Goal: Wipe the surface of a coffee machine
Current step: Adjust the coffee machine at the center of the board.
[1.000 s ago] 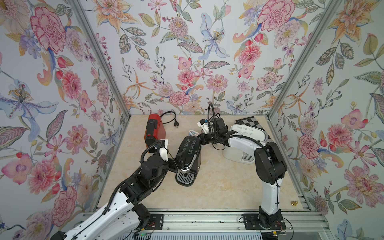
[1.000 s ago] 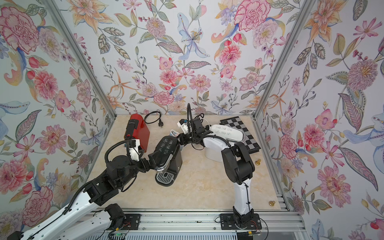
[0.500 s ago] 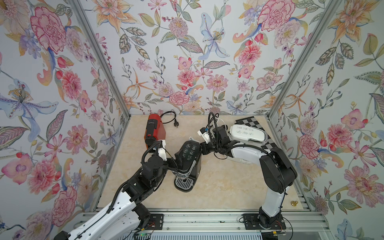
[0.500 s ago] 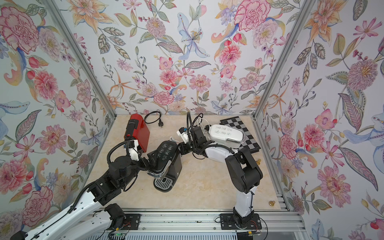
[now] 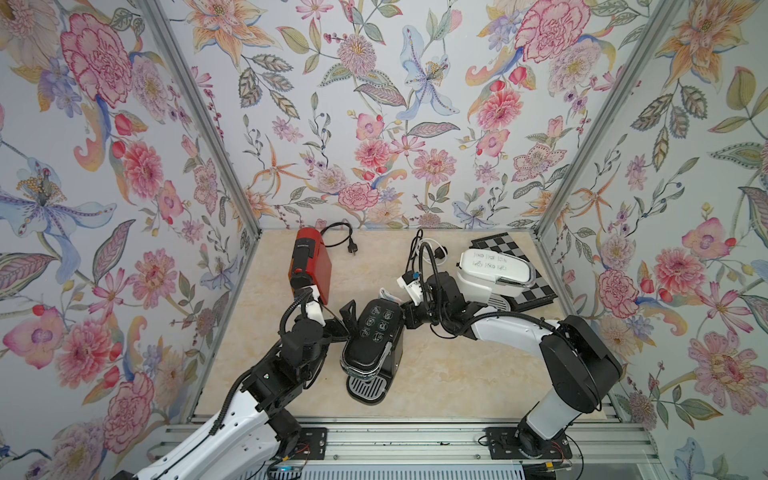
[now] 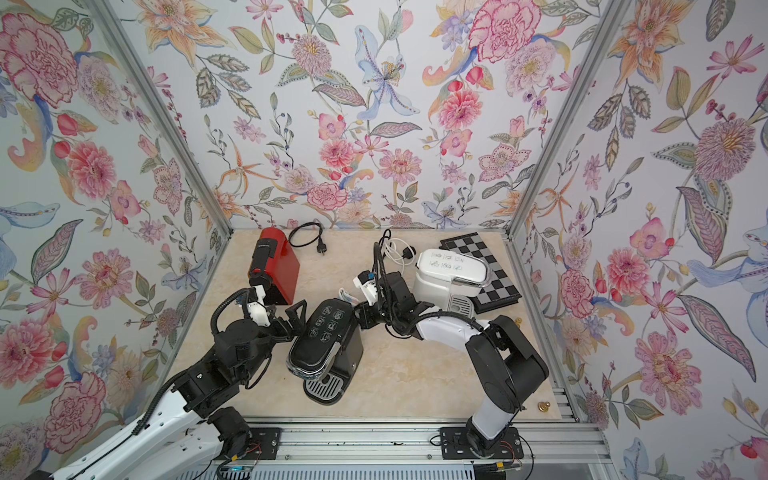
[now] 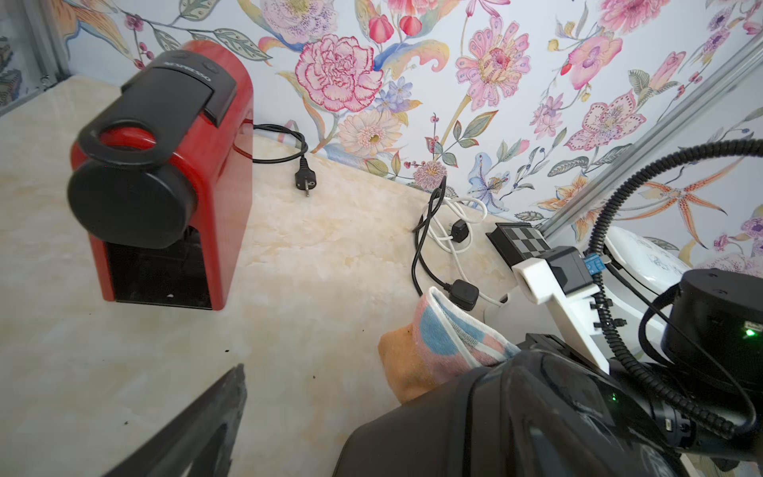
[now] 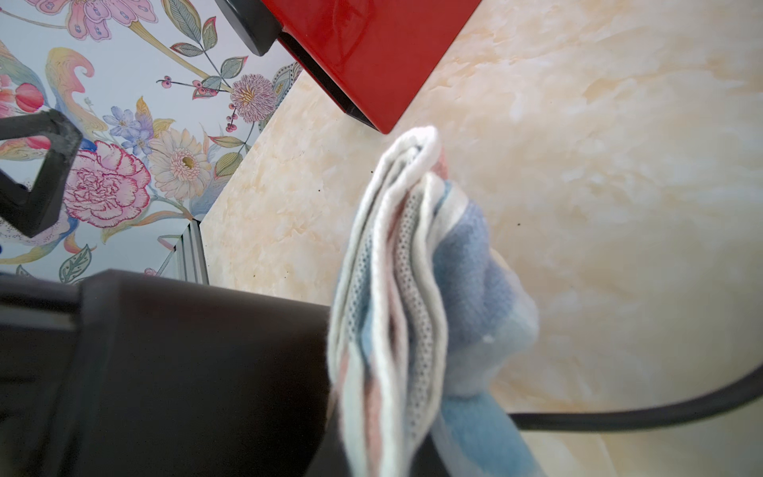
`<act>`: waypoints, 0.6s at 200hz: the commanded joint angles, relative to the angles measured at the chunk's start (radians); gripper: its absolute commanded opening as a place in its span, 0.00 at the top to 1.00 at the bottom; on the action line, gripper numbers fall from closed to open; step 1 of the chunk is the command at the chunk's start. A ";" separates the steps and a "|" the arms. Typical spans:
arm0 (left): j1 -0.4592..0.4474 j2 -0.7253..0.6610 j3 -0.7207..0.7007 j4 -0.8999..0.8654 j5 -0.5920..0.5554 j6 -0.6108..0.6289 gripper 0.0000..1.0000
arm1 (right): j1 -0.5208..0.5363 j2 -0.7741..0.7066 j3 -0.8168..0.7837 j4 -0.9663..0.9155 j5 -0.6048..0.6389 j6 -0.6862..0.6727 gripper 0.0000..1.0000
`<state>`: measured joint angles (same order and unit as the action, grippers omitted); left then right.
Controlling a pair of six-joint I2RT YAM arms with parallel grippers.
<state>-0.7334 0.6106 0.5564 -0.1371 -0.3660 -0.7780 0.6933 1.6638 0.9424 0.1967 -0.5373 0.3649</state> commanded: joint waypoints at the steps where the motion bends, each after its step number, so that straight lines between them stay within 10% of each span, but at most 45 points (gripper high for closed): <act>1: -0.058 -0.090 -0.010 -0.011 -0.068 0.033 0.01 | 0.007 0.020 0.010 -0.029 -0.046 0.014 1.00; 120: -0.351 0.147 0.221 -0.213 0.220 0.420 0.01 | -0.037 0.158 0.145 -0.051 -0.105 -0.011 1.00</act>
<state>-1.0309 0.6903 0.7223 -0.2752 -0.1871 -0.4461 0.6563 1.7927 1.0512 0.1688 -0.6044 0.3668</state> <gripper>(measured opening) 0.989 0.107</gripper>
